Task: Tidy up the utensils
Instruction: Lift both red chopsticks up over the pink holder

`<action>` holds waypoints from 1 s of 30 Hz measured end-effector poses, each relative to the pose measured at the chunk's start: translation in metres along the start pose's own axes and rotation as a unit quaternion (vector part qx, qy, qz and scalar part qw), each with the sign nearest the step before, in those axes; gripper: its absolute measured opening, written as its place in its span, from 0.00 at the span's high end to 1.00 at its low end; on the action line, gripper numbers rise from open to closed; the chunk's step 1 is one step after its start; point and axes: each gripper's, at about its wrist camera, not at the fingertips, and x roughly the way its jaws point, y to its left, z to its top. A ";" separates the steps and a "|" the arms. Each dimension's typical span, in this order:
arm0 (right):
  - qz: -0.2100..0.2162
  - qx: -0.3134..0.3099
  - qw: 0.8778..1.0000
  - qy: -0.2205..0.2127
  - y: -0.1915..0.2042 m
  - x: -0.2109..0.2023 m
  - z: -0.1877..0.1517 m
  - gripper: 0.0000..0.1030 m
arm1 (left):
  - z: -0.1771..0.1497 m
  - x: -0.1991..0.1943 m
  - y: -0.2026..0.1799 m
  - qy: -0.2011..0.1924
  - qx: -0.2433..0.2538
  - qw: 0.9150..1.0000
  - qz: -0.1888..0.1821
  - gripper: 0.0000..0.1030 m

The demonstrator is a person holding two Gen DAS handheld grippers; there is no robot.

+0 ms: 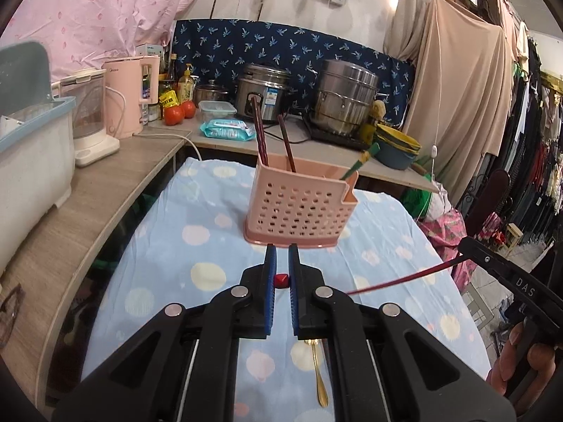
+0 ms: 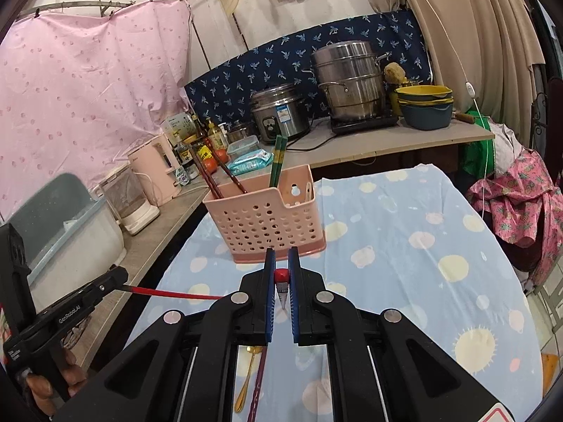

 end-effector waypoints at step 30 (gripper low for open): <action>0.081 0.061 0.985 -0.137 0.011 0.048 0.172 0.93 | 0.194 0.002 -0.001 -0.191 -0.014 0.981 -0.029 0.94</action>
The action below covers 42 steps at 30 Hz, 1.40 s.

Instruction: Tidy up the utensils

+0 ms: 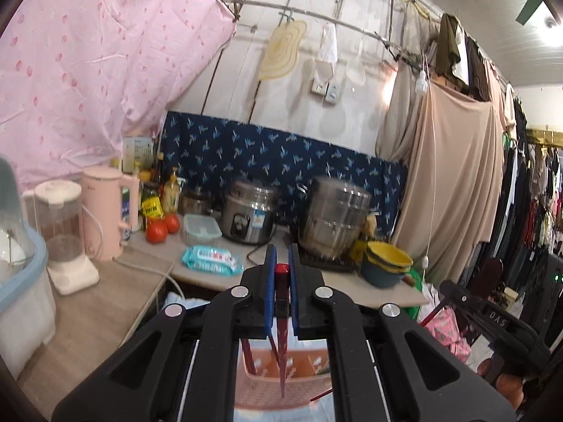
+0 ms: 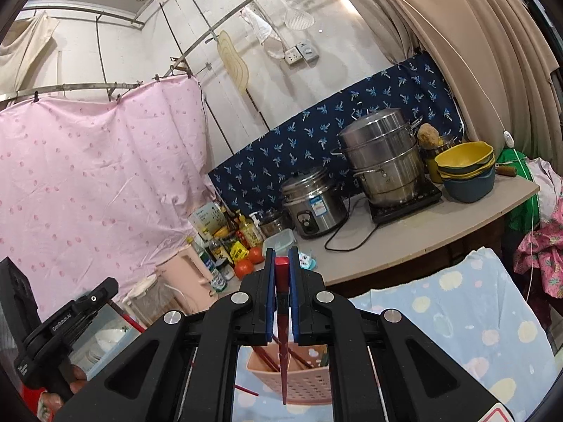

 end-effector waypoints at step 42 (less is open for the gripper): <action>-0.003 -0.030 0.999 -0.031 0.024 0.004 0.024 0.93 | -0.227 0.056 0.151 0.309 0.065 0.943 0.105 0.70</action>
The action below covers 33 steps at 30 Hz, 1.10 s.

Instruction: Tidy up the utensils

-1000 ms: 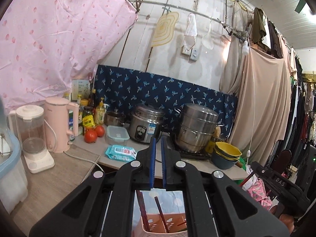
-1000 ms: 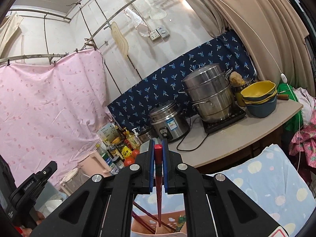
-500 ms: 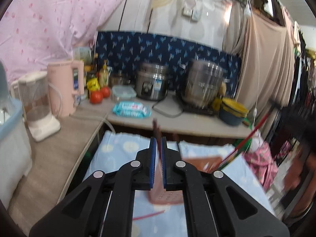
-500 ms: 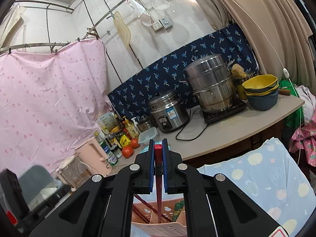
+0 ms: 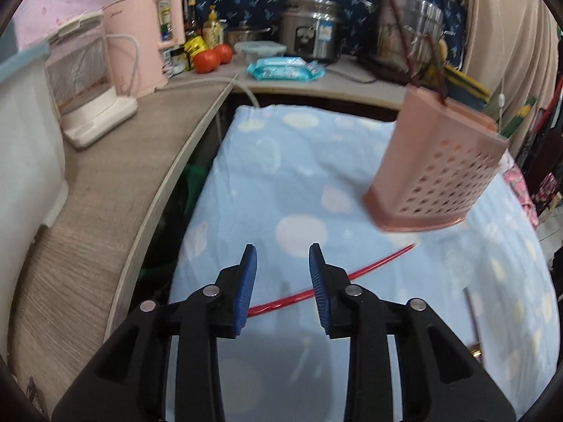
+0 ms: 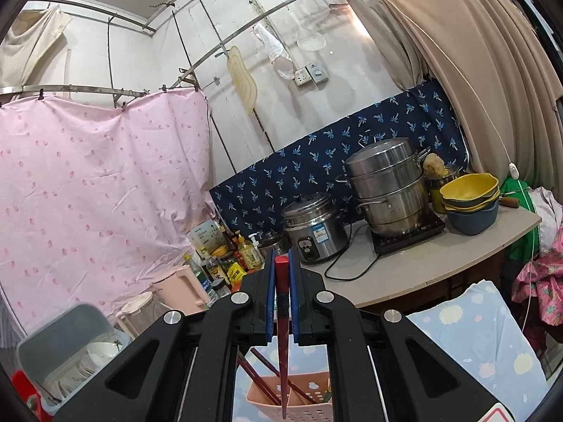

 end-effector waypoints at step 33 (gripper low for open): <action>-0.037 0.002 0.990 0.137 -0.018 -0.067 -0.106 0.93 | -0.085 -0.010 0.004 0.055 -0.007 0.998 -0.027 0.61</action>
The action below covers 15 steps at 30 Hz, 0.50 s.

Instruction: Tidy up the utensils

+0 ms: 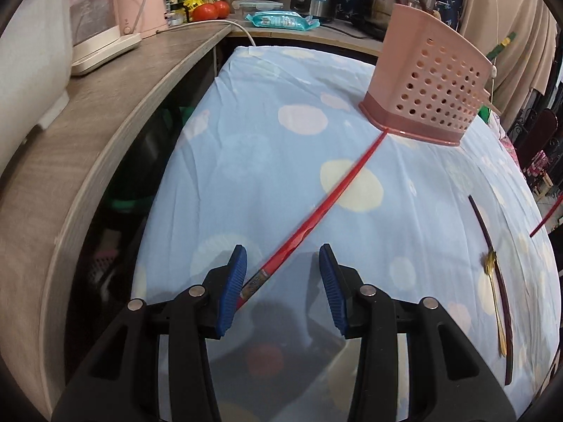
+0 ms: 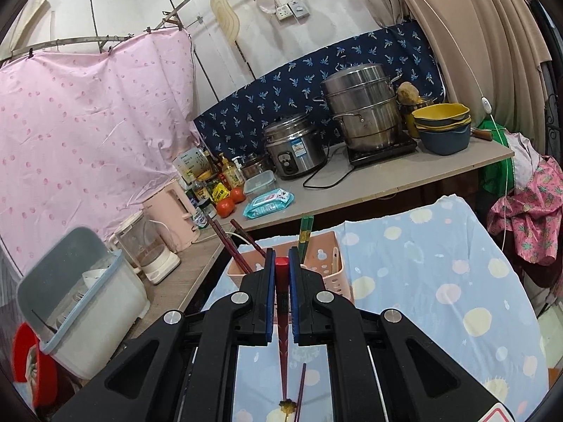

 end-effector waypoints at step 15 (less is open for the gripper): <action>0.012 -0.002 1.000 0.016 0.006 0.002 -0.010 0.93 | -0.029 -0.023 -0.012 -0.019 -0.024 1.000 -0.006 0.89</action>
